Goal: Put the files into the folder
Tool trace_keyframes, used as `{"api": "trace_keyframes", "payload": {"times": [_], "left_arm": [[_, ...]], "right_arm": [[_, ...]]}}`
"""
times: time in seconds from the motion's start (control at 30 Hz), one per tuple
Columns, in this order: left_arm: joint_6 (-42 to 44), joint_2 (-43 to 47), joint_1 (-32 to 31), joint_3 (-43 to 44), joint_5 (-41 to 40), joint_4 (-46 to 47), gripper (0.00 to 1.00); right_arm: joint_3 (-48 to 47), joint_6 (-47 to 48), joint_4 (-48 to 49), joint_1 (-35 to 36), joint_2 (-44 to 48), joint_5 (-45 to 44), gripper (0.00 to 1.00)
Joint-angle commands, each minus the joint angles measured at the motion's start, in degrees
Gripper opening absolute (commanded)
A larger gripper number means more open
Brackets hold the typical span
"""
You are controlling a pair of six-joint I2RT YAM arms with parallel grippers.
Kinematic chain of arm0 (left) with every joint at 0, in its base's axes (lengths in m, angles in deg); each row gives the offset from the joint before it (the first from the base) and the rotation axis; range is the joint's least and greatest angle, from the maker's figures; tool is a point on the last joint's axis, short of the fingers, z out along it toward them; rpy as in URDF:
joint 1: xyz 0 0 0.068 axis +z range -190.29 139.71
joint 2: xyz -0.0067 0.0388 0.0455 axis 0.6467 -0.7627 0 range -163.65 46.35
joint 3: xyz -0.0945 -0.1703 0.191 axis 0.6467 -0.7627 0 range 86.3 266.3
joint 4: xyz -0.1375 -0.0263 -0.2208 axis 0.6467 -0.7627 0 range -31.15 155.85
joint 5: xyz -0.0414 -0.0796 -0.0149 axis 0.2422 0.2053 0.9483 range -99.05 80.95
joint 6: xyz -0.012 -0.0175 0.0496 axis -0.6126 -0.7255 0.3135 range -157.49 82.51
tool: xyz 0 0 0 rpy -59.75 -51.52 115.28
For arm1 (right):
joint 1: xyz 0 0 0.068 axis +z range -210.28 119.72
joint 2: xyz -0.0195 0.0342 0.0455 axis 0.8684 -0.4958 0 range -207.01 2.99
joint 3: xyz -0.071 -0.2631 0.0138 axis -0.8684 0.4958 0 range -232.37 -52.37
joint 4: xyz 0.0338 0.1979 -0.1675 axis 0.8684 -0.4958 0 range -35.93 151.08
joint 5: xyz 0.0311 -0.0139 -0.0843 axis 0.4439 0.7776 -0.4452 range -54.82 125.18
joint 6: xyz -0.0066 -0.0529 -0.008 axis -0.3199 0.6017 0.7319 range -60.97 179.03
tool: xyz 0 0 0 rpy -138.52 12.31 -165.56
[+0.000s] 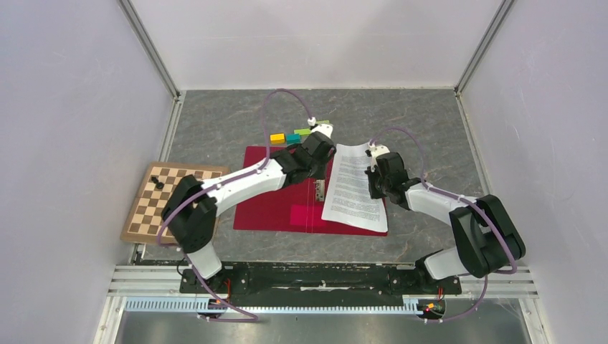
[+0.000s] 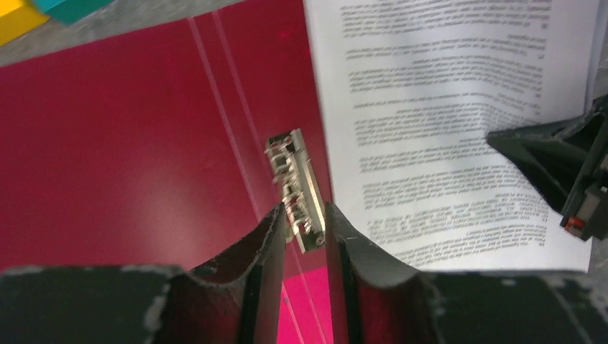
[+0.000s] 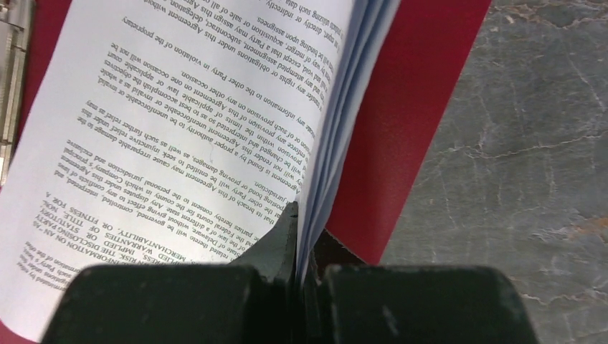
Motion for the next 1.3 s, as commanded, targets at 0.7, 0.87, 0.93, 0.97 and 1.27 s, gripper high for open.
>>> {"api": "trace_keyframes", "payload": {"times": [0.7,0.87,0.93,0.97,1.27], "left_arm": [[-10.5,2.2,2.3,-10.5,2.1,8.2,0.02],[-9.5,0.4,4.9,-9.2,3.6,10.7,0.02],[-9.1,-0.5,5.4,-8.2,4.2,11.2,0.02],[-8.6,-1.1,5.6,-7.5,4.5,11.7,0.02],[-10.3,-2.2,6.0,-6.0,1.7,10.1,0.02]], "right_arm": [[-1.9,6.2,-1.1,4.3,-0.6,-8.1,0.0],[-1.7,6.1,-1.0,4.2,-0.4,-7.8,0.0],[-1.7,6.2,-1.0,4.2,-0.3,-7.8,0.0],[-1.6,6.2,-0.9,4.2,-0.2,-7.7,0.0],[-1.3,6.1,-0.7,4.2,0.6,-7.7,0.0]]}}
